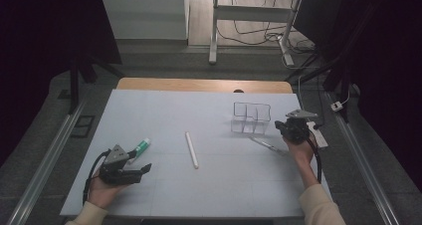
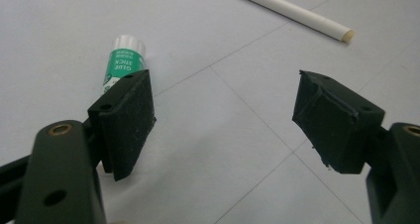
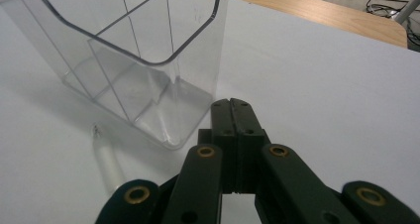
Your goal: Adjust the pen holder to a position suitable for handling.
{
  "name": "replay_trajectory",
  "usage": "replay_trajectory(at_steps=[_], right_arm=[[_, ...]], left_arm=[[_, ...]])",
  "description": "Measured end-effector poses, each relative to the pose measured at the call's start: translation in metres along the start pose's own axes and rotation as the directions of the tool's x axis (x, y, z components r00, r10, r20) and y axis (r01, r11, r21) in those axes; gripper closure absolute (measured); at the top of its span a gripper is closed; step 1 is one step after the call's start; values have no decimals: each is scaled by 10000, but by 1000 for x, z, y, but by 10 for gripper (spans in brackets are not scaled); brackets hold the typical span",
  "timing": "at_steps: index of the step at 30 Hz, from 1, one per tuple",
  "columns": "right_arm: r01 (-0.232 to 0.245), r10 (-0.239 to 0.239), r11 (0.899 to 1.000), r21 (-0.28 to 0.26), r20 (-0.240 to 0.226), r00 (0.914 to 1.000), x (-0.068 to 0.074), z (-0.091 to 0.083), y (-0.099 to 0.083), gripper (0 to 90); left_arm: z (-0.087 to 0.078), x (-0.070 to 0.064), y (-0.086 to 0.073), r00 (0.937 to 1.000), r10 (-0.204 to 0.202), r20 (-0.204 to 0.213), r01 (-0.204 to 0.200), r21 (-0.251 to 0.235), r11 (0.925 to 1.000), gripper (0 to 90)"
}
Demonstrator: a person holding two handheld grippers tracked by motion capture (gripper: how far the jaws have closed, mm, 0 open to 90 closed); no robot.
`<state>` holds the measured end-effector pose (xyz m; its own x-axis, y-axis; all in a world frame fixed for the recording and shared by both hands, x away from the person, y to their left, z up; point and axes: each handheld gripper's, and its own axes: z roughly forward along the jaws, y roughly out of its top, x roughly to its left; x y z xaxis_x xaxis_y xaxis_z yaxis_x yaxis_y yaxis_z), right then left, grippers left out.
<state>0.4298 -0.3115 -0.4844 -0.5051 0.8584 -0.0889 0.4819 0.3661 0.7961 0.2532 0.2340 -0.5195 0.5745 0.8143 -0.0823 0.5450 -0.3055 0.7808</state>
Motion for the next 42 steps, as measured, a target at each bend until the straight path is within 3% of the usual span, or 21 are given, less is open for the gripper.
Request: replay_trajectory(at_steps=[15, 42], right_arm=[[-59, 64, 9994, 341, -140, 9999, -3, 23, 2, 892], [526, -510, 9973, 513, -323, 9982, 15, 39, 8, 892]], left_arm=[[2, 1, -1, 10000, 22, 26, -22, 91, 10000, 238], [4, 1, 0, 9999, -21, 137, 20, 106, 9999, 241]])
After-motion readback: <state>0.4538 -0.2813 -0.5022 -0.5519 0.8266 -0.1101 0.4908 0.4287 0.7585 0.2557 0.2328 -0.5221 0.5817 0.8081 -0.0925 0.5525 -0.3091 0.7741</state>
